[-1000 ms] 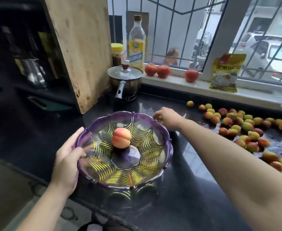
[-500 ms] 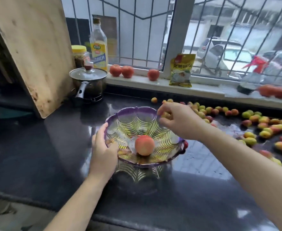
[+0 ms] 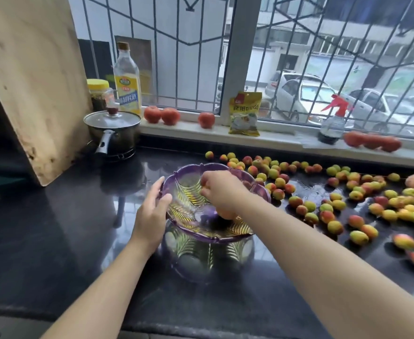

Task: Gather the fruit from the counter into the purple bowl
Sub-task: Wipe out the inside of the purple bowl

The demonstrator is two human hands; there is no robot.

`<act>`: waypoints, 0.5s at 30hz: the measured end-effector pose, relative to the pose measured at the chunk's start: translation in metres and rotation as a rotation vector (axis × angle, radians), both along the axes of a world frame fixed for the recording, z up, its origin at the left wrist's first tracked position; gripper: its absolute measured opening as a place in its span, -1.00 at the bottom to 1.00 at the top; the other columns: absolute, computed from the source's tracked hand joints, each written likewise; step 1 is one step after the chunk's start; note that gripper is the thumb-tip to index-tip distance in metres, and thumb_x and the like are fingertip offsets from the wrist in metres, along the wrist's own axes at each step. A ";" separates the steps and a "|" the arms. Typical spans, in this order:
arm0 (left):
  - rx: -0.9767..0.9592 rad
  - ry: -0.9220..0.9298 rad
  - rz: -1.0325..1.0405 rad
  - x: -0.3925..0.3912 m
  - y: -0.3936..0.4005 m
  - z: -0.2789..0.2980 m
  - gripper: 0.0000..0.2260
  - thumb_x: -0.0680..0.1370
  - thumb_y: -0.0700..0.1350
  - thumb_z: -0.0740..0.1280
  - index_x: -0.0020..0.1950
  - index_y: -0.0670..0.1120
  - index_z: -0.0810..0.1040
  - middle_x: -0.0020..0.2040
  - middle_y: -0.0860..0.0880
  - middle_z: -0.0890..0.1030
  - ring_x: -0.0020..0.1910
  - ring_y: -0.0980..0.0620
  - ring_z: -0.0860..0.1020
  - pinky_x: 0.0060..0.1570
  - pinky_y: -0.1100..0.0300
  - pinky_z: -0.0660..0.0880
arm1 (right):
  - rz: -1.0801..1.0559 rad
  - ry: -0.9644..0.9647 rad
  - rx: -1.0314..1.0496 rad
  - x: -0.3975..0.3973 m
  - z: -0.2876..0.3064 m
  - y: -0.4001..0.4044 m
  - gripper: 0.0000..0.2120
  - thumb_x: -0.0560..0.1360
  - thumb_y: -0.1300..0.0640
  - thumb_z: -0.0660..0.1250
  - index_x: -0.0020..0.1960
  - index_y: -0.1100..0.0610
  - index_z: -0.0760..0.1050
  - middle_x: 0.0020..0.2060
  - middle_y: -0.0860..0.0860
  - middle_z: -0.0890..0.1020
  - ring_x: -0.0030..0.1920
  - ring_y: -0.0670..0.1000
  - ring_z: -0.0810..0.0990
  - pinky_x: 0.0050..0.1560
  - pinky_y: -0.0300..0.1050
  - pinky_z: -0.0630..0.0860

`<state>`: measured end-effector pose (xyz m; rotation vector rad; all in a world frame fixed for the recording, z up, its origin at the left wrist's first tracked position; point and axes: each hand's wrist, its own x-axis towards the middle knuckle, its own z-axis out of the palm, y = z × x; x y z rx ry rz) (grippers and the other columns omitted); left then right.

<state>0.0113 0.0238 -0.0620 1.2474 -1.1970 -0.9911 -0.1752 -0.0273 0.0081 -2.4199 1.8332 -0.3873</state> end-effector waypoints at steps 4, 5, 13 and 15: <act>-0.022 -0.055 -0.012 -0.001 -0.003 -0.001 -0.37 0.49 0.15 0.23 0.59 0.14 0.36 0.52 0.07 0.47 0.50 0.10 0.41 0.54 -0.08 0.33 | 0.036 0.241 0.028 0.025 -0.018 -0.016 -0.74 0.52 0.15 0.36 0.21 0.11 0.51 0.09 0.11 0.65 0.03 0.17 0.62 -0.05 -0.01 0.55; -0.026 -0.056 -0.012 -0.001 -0.003 -0.002 -0.38 0.50 0.11 0.22 0.59 0.13 0.37 0.51 0.06 0.48 0.49 0.09 0.42 0.54 -0.08 0.33 | 0.055 0.271 0.038 0.028 -0.021 -0.015 -0.73 0.52 0.13 0.37 0.21 0.10 0.50 0.10 0.12 0.64 0.04 0.18 0.62 -0.04 -0.01 0.54; -0.139 -0.039 -0.038 0.004 -0.011 -0.014 -0.47 0.40 0.00 0.26 0.39 0.18 0.55 0.45 0.12 0.51 0.48 0.10 0.43 0.51 -0.15 0.36 | -0.237 -0.421 -0.222 -0.075 0.031 0.012 -0.84 0.60 0.09 0.29 0.10 0.06 0.62 -0.08 -0.05 0.65 -0.06 -0.01 0.60 -0.04 -0.09 0.52; -0.205 -0.067 0.031 0.002 -0.007 -0.014 -0.53 0.41 -0.10 0.22 0.30 0.09 0.59 0.44 0.12 0.45 0.45 0.22 0.39 0.51 0.10 0.33 | -0.414 -0.350 -0.166 -0.113 0.015 0.021 -0.85 0.60 0.14 0.27 0.03 0.05 0.63 -0.08 0.00 0.67 -0.07 0.06 0.61 -0.06 -0.03 0.55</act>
